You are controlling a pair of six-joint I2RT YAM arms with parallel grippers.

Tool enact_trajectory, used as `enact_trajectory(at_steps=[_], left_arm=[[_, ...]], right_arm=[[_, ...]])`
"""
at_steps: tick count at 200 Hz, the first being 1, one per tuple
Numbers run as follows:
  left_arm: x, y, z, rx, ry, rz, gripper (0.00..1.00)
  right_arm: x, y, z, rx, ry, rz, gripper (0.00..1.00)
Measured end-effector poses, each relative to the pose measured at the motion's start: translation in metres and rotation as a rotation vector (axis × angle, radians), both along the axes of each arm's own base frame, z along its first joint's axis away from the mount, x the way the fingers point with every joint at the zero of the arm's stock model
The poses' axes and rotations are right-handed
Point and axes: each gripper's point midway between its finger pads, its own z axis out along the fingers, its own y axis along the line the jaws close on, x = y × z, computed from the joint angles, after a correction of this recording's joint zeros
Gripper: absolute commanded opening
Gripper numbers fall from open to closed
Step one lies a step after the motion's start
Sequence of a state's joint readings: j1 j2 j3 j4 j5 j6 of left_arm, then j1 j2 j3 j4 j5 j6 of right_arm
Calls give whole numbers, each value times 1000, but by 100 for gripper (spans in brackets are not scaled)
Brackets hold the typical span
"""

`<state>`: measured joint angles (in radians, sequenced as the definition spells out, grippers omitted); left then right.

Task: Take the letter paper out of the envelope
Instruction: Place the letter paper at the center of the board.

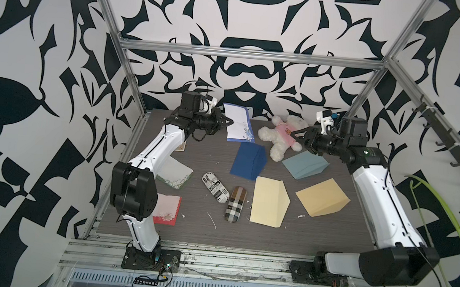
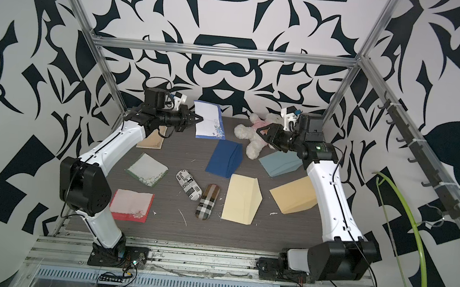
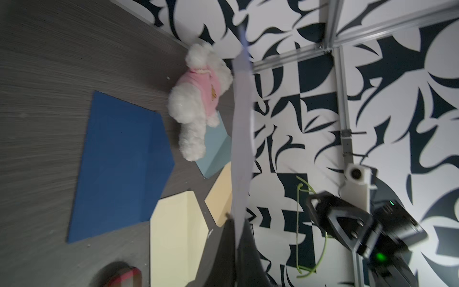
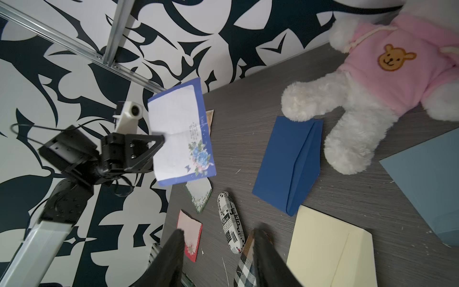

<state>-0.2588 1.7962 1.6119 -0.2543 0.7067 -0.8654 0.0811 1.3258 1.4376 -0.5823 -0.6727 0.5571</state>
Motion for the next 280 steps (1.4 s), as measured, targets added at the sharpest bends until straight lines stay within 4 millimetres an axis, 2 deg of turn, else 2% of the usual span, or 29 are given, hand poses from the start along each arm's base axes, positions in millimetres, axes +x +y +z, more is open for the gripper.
enact_trajectory(at_steps=[30, 55, 83, 110, 177, 206, 237, 258, 280], left_arm=[[48, 27, -59, 66, 68, 85, 0], [81, 42, -111, 124, 109, 113, 0], [98, 55, -161, 186, 148, 116, 0], [108, 63, -192, 232, 160, 108, 0], [116, 84, -244, 263, 232, 132, 0], [118, 87, -255, 267, 254, 134, 0], [120, 87, -252, 270, 253, 130, 0], [120, 87, -251, 273, 248, 127, 24], [120, 86, -248, 267, 241, 120, 38]], right_arm=[[-19, 9, 4, -3, -13, 10, 47], [-33, 18, -2, 11, 12, 25, 47], [-40, 20, -7, 22, 39, 25, 47], [-42, 19, -9, 23, 49, 18, 45], [-42, 19, -25, 19, 101, 13, 45], [-37, 20, -32, 16, 122, 13, 45], [-33, 21, -40, 12, 146, 13, 45], [-31, 21, -42, 11, 153, 12, 45], [-30, 21, -43, 12, 152, 12, 45]])
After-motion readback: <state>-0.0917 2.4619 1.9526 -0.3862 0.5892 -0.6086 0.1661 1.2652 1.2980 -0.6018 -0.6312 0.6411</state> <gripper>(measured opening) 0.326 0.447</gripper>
